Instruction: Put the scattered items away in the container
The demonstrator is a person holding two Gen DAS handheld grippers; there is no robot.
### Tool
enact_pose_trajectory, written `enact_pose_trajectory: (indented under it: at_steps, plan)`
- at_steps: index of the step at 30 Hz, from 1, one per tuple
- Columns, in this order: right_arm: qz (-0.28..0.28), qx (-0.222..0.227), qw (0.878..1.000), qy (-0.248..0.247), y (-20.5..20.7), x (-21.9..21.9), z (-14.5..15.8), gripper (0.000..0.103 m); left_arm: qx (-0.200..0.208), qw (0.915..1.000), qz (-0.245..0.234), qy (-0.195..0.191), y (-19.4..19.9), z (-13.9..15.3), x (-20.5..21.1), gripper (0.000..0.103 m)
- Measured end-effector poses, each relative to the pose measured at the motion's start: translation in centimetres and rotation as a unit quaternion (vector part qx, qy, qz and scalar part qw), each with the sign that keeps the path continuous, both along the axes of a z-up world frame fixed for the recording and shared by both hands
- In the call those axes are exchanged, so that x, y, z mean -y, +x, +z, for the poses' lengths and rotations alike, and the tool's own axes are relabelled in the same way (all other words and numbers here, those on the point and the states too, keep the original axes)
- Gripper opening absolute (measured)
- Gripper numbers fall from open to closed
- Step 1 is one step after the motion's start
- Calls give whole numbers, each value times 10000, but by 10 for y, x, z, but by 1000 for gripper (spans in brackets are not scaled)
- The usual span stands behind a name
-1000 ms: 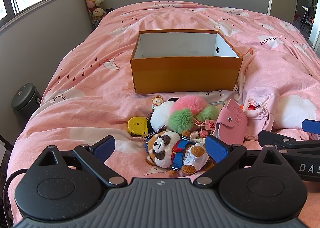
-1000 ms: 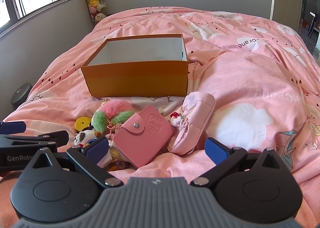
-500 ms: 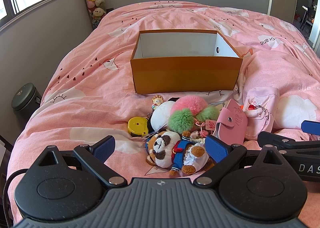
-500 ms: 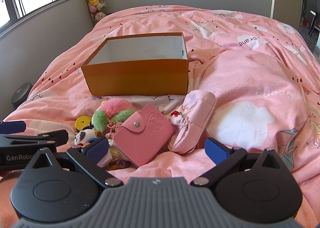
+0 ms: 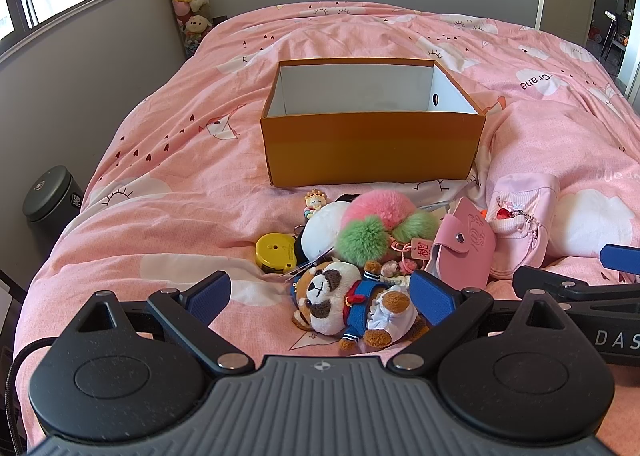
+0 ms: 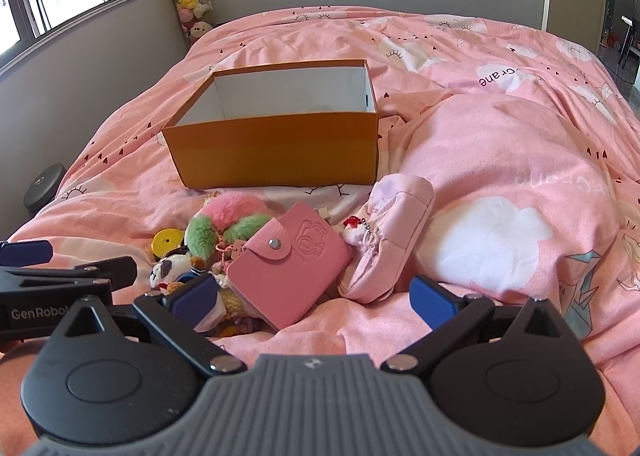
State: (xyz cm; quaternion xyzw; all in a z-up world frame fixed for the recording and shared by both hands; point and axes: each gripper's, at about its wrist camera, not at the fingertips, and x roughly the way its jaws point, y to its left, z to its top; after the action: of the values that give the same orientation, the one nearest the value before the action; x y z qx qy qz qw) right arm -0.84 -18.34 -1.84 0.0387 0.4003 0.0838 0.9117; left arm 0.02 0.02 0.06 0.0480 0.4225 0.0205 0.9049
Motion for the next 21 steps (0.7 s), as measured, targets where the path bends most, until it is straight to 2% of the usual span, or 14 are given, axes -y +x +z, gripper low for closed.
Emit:
enact_pose_trajectory:
  at_steps: [21]
  plan:
    - [64, -284, 9995, 149, 12, 4, -8, 103, -162, 9998, -100, -89, 10, -5, -5, 103]
